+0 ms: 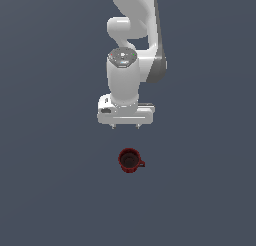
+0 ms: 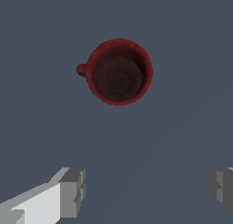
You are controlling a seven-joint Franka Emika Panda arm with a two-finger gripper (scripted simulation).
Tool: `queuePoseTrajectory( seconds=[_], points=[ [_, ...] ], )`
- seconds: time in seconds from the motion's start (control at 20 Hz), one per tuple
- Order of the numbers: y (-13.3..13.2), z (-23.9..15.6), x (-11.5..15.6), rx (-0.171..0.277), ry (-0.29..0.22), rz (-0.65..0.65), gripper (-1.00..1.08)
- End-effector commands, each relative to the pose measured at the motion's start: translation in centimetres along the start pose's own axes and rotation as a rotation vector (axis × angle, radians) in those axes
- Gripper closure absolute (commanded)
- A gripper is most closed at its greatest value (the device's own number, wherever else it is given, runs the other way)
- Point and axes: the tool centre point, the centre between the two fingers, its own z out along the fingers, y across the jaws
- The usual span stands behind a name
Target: Pick up the object and move it to a goal position.
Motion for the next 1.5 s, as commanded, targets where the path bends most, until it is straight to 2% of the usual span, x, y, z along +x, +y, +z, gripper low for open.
queuePoseTrajectory(
  seconds=[0.0, 0.3, 0.6, 1.45],
  points=[
    [0.0, 0.0, 0.0, 0.0, 0.0, 0.0, -0.2],
    [-0.1, 0.2, 0.3, -0.008, -0.014, -0.012, -0.2],
    [-0.4, 0.7, 1.1, -0.03, -0.055, -0.048, -0.2],
    [-2.2, 4.1, 4.6, -0.144, -0.269, -0.238, -0.2]
  ],
)
